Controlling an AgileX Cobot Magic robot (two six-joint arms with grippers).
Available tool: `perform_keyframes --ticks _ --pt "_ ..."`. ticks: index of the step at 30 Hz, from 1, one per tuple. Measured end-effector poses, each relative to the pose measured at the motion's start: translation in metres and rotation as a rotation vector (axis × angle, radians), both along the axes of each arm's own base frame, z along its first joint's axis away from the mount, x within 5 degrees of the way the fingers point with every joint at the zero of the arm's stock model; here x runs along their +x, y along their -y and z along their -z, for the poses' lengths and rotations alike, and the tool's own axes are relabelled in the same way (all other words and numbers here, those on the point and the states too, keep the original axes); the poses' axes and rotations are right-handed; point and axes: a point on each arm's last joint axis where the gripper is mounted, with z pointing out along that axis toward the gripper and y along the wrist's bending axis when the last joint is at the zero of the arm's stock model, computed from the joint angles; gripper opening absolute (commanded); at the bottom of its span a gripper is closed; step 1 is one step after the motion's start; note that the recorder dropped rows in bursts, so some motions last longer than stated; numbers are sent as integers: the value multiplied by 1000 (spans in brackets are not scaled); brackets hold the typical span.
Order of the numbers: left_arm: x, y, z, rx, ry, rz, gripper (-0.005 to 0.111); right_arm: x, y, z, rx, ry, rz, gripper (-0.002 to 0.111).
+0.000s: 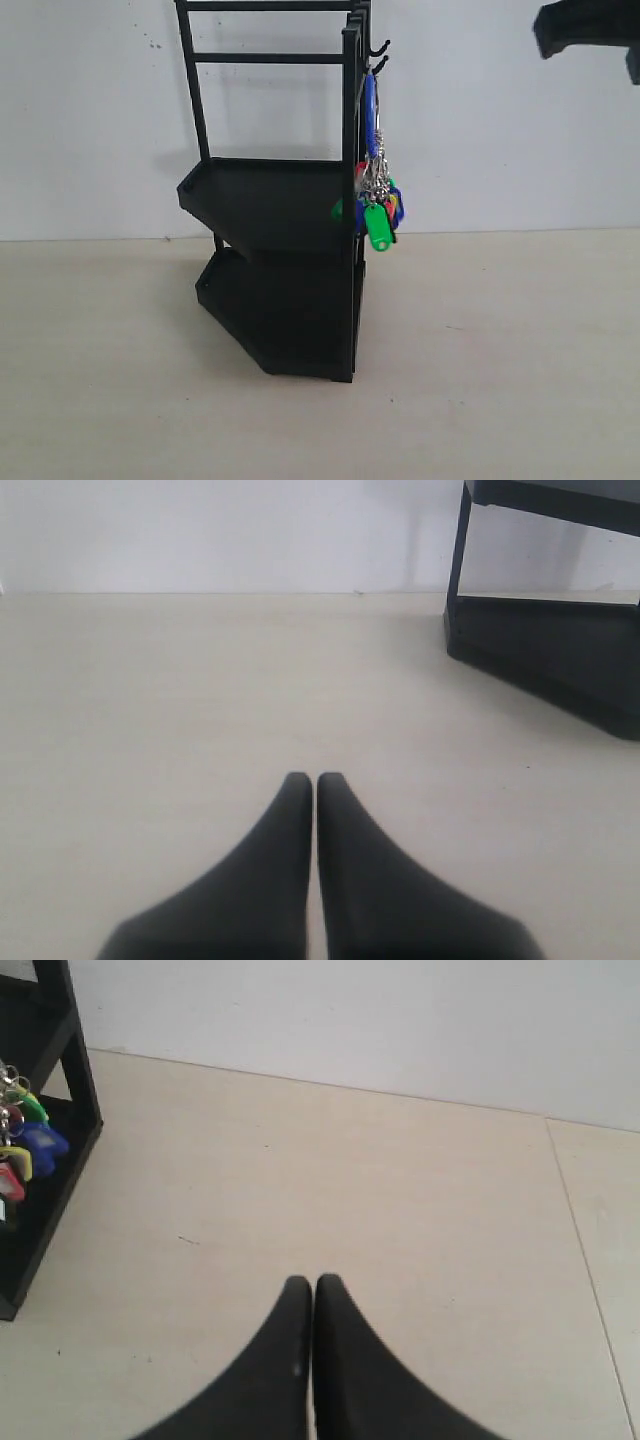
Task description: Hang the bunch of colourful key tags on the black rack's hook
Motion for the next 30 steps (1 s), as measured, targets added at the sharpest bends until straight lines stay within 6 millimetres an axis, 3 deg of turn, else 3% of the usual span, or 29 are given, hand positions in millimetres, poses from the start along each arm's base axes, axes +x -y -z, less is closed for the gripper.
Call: perform_keyframes --ticks 6,10,15,23,26,30 --pt "0 0 0 0 0 0 4 -51 20 -26 87 65 -65 0" --pt "0 0 0 0 0 0 4 -96 36 -15 175 85 -116 0" --pt "0 0 0 0 0 0 4 -134 50 32 222 164 -197 0" --pt "0 0 0 0 0 0 4 -142 45 138 331 161 -246 0" --pt "0 0 0 0 0 0 4 -143 45 162 316 97 -233 0" --pt "0 0 0 0 0 0 4 -144 46 175 300 51 -220 0"
